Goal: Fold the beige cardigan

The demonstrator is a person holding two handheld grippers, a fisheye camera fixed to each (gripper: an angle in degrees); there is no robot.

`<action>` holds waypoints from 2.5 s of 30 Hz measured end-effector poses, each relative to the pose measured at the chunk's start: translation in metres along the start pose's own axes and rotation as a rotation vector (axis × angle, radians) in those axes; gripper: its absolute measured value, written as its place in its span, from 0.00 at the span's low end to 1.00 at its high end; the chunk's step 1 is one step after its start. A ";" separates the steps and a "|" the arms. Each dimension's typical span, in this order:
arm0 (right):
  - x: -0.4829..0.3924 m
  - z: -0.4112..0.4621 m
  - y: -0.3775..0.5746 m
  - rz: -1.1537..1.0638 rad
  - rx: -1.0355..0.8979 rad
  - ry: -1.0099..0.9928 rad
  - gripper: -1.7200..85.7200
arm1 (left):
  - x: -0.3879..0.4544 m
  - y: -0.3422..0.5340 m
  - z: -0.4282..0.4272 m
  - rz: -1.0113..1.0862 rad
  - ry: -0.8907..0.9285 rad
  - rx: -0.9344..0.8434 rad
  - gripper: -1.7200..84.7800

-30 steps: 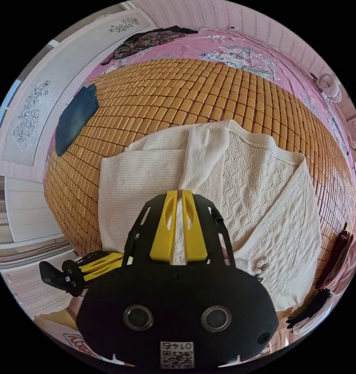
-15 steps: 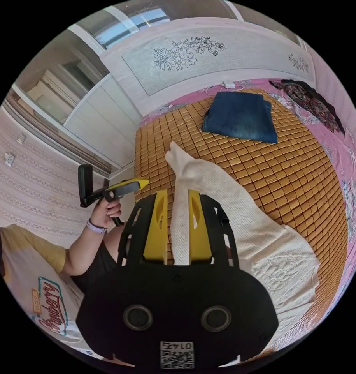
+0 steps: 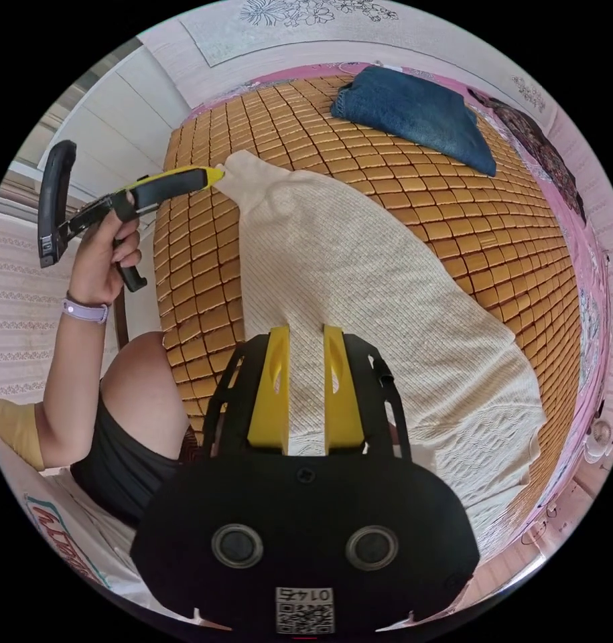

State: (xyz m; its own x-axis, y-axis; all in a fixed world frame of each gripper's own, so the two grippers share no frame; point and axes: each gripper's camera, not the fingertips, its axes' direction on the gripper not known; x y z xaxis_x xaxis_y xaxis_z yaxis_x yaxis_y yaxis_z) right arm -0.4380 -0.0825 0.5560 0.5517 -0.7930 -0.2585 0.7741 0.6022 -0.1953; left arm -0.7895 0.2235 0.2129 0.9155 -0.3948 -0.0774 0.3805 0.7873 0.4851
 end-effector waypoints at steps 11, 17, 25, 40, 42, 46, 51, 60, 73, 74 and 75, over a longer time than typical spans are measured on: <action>-0.017 0.002 -0.001 0.050 0.060 0.054 0.10 | 0.006 -0.027 0.031 0.145 -0.074 -0.119 0.01; -0.009 -0.018 0.038 0.166 0.155 -0.033 0.07 | -0.030 -0.020 0.032 0.036 0.207 -0.088 0.06; 0.015 -0.046 0.242 0.459 0.189 0.029 0.07 | 0.007 0.029 -0.047 0.152 0.345 -0.001 0.07; 0.096 -0.058 0.379 0.795 0.212 0.248 0.11 | 0.256 0.009 0.007 0.590 0.462 -0.184 0.08; 0.117 -0.059 0.373 0.818 0.235 0.287 0.16 | 0.286 0.001 0.022 0.617 0.450 -0.199 0.09; 0.177 -0.051 0.356 0.891 0.239 0.290 0.17 | 0.347 -0.008 0.056 0.668 0.412 -0.248 0.09; 0.229 -0.039 0.342 0.986 0.233 0.288 0.15 | 0.386 -0.003 0.089 0.718 0.339 -0.282 0.09; 0.243 -0.023 0.338 0.957 0.195 0.294 0.04 | 0.377 0.008 0.106 0.664 0.301 -0.247 0.08; 0.007 -0.070 0.454 0.761 0.478 0.587 0.02 | 0.237 0.029 -0.004 0.456 0.464 -0.088 0.09; -0.016 -0.070 0.460 0.755 0.475 0.669 0.01 | 0.210 0.038 -0.017 0.416 0.432 -0.062 0.09; -0.054 -0.066 0.472 0.795 0.463 0.814 0.01 | 0.196 0.042 -0.023 0.395 0.410 -0.053 0.09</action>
State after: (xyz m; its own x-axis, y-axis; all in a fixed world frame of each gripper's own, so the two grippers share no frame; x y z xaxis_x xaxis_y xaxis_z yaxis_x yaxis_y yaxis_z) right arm -0.1233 0.2508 0.4155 0.6939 0.1689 -0.7000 0.4395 0.6708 0.5974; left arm -0.5910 0.1899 0.1976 0.9613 0.1424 -0.2358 -0.0049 0.8648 0.5021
